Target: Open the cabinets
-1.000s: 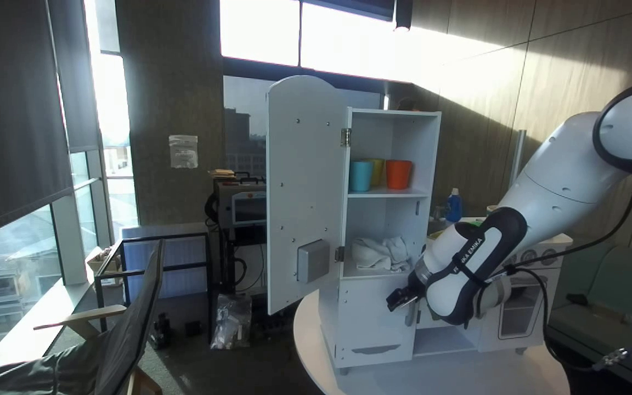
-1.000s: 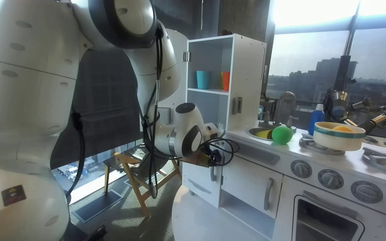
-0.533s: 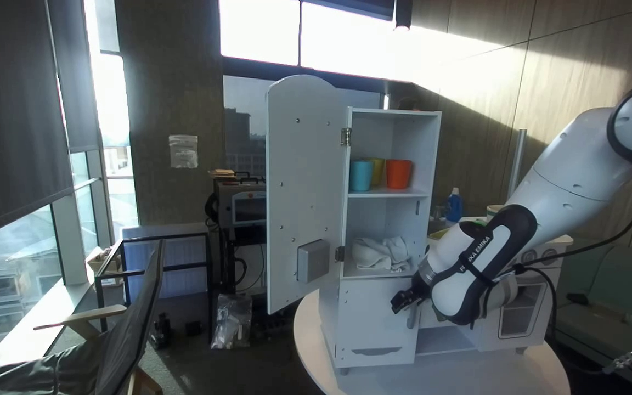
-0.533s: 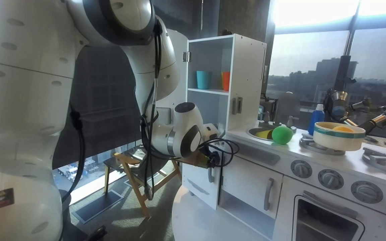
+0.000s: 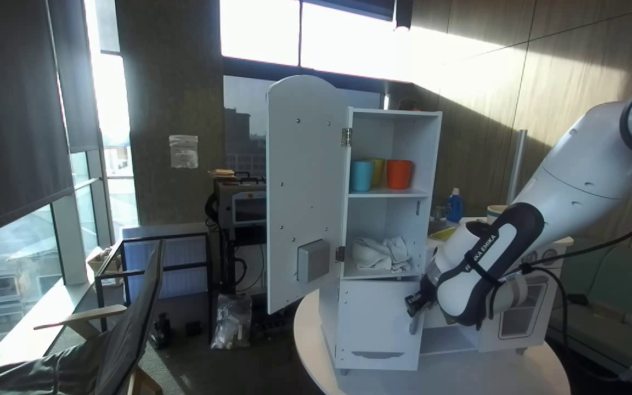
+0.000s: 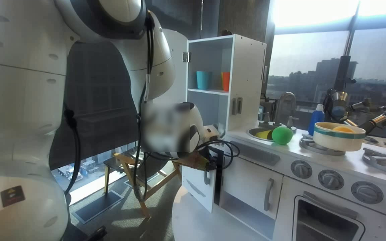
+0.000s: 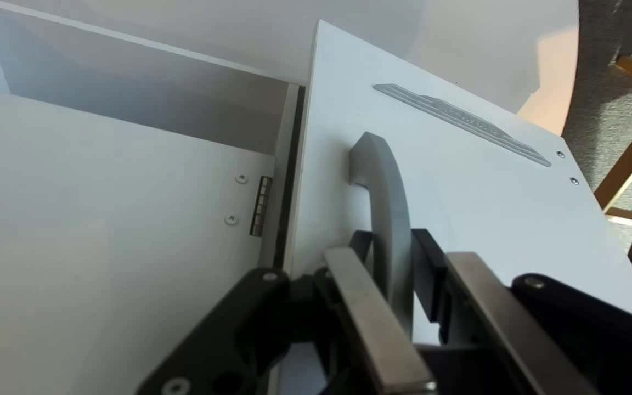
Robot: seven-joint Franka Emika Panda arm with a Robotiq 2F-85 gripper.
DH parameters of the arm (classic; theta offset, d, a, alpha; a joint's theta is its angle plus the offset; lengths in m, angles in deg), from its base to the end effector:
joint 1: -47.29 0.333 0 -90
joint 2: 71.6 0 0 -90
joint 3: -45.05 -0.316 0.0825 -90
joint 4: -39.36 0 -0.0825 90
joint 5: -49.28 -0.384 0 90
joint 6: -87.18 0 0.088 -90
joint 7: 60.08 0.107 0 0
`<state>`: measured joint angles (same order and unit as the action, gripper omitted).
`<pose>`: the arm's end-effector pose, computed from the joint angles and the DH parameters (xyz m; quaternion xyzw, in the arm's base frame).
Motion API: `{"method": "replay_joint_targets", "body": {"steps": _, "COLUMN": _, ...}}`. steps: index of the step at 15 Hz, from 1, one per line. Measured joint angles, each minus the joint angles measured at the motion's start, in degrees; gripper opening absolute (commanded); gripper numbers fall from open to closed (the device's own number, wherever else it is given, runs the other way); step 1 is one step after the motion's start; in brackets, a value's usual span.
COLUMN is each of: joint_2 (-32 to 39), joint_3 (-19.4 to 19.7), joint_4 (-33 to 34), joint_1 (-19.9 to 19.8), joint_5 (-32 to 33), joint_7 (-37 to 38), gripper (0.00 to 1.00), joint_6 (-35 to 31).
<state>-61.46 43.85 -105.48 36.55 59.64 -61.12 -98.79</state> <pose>0.4991 -0.0658 0.2695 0.9637 0.0170 0.2639 0.0377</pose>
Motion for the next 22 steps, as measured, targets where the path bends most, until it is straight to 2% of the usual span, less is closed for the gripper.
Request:
{"method": "replay_joint_targets", "body": {"steps": 1, "joint_2": -0.3, "joint_3": 0.3, "joint_4": -0.4, "joint_1": 0.5, "joint_5": -0.4, "joint_7": 0.0, "gripper": 0.12, "joint_6": 0.0}}
{"method": "replay_joint_targets", "body": {"steps": 7, "joint_2": -2.5, "joint_3": 0.3, "joint_4": -2.9, "joint_1": 2.0, "joint_5": -3.2, "joint_7": 0.8, "gripper": 0.13, "joint_6": 1.1}}
{"method": "replay_joint_targets", "body": {"steps": 8, "joint_2": -3.1, "joint_3": -0.3, "joint_4": -3.5, "joint_1": 1.8, "joint_5": -3.6, "joint_7": 1.7, "gripper": 0.45, "joint_6": 1.6}}
{"method": "replay_joint_targets", "body": {"steps": 10, "joint_2": -4.2, "joint_3": -1.0, "joint_4": -4.4, "joint_1": 1.6, "joint_5": -4.5, "joint_7": 3.5, "gripper": 0.50, "joint_6": 2.6}}
{"method": "replay_joint_targets", "body": {"steps": 13, "joint_2": -5.5, "joint_3": -3.7, "joint_4": -7.6, "joint_1": 1.7, "joint_5": -5.5, "joint_7": 3.6, "gripper": 0.73, "joint_6": 10.2}}
{"method": "replay_joint_targets", "body": {"steps": 16, "joint_2": -6.0, "joint_3": -2.3, "joint_4": -9.3, "joint_1": 4.2, "joint_5": -6.2, "joint_7": 4.1, "gripper": 0.97, "joint_6": 18.8}}
{"method": "replay_joint_targets", "body": {"steps": 19, "joint_2": -7.4, "joint_3": 2.2, "joint_4": -9.2, "joint_1": 5.8, "joint_5": 2.4, "joint_7": 11.2, "gripper": 1.00, "joint_6": 26.5}}
{"method": "replay_joint_targets", "body": {"steps": 22, "joint_2": -10.4, "joint_3": 5.8, "joint_4": -8.4, "joint_1": 5.5, "joint_5": 12.1, "joint_7": 19.8, "gripper": 1.00, "joint_6": 33.9}}
